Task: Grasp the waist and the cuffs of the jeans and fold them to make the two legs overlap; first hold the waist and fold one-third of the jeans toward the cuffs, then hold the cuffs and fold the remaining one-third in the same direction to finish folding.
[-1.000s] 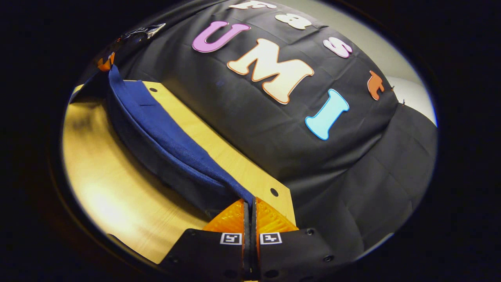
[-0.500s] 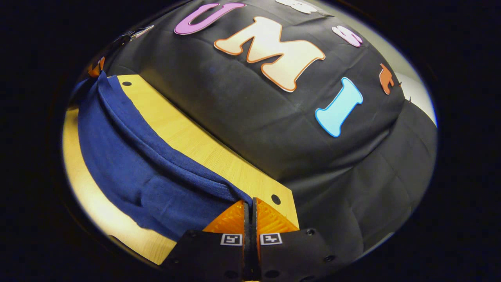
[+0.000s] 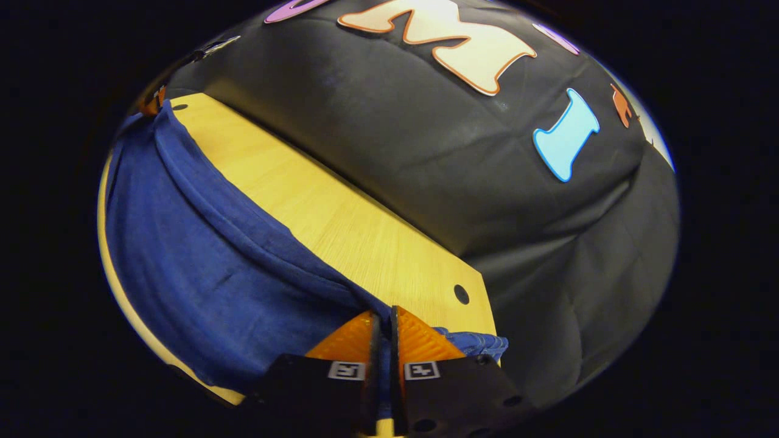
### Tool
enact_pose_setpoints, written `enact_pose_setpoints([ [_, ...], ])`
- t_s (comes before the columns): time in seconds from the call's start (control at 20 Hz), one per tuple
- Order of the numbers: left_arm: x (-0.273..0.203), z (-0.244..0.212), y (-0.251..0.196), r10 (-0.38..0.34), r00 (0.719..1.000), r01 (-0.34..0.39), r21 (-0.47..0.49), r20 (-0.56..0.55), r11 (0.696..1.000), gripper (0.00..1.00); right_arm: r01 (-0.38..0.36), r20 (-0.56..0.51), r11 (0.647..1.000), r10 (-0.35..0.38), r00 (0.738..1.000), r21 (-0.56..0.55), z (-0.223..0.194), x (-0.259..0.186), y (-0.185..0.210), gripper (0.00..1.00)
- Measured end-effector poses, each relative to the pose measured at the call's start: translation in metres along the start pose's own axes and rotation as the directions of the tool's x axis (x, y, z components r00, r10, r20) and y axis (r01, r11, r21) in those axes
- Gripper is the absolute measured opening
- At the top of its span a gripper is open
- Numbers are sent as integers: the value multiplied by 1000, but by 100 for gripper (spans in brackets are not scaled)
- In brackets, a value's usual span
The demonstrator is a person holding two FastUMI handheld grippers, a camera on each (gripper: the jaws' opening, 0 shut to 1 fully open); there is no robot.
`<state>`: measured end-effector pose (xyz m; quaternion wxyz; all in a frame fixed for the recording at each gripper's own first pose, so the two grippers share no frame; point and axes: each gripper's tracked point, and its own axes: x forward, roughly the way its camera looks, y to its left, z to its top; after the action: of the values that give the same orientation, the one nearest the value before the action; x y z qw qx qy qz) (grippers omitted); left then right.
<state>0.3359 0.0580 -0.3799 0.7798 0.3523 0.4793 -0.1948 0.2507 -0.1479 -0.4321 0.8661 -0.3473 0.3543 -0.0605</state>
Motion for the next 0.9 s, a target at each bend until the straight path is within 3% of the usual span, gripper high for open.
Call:
enact_pose_setpoints([
  [0.15, 0, 17, 26, 148, 981, -134, -111, 127, 985, 99, 85, 23, 995, -87, 996, 50, 11, -7, -21, 100],
  [0.3, -35, 41, 38, 251, 942, -193, -253, 224, 948, 95, 144, 26, 977, -150, 988, 155, 12, -30, -49, 100],
  [0.45, -64, 52, 27, 238, 921, -111, -377, 309, 920, 95, 160, -26, 927, -161, 987, 340, -13, -49, -81, 99],
  [0.6, -103, 75, 5, 214, 898, -8, -470, 386, 882, 95, 175, -115, 835, -135, 984, 521, -61, -52, -113, 100],
  [0.8, -158, 74, -32, 255, 890, -35, -501, 379, 865, 95, 193, -234, 689, -35, 972, 698, -134, -32, -136, 100],
  [0.9, -174, 74, -58, 254, 891, -27, -515, 376, 857, 95, 201, -271, 641, 11, 963, 741, -161, -24, -138, 99],
])
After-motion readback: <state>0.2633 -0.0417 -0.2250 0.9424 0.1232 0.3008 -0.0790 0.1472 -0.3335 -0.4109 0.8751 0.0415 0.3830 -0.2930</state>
